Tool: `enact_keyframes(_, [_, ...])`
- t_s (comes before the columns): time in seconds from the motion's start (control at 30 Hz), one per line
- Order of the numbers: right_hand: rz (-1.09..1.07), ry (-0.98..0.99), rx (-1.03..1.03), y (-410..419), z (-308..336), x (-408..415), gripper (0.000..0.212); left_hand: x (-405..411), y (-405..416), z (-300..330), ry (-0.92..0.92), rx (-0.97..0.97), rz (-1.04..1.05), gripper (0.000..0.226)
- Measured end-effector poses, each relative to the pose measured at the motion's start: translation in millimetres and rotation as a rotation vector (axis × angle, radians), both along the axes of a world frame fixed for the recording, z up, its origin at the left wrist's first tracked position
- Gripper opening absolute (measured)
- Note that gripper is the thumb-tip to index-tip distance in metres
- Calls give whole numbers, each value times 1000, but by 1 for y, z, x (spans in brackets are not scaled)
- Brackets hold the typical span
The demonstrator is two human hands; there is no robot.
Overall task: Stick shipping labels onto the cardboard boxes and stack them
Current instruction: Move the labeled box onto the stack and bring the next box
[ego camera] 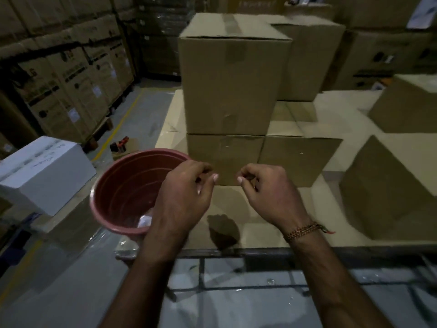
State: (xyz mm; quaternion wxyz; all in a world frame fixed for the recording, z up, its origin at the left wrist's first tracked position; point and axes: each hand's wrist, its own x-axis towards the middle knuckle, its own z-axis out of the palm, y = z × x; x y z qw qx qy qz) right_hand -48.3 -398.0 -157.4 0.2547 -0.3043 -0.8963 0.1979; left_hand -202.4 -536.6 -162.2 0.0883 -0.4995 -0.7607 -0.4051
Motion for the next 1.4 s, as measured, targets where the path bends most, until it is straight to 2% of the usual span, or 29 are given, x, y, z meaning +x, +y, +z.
enact_keyframes(0.23, [-172, -3, 24, 46, 6, 118, 9, 90, 68, 2, 12, 1, -148, 14])
enact_keyframes(0.4, [-305, -93, -7, 73, 7, 195, 15, 145, 119, -5, -28, -7, -259, 17])
enact_keyframes(0.67, [-491, -156, -68, 136, 3, 273, 8, 207, 216, -19, -43, -44, -412, 17])
enact_keyframes(0.97, [-586, -268, 107, 249, -12, 280, 30, 232, 332, -35, -58, -76, -442, 17])
enact_keyframes(1.07, [-624, -408, 74, 286, -25, 264, 45, 231, 363, -44, -47, -105, -435, 17])
enact_keyframes(1.2, [-719, -598, 37, 317, -38, 246, 52, 228, 394, -52, -17, -122, -396, 17])
enact_keyframes(1.4, [-723, -629, -12, 350, -31, 251, 54, 233, 428, -57, -53, -145, -341, 17])
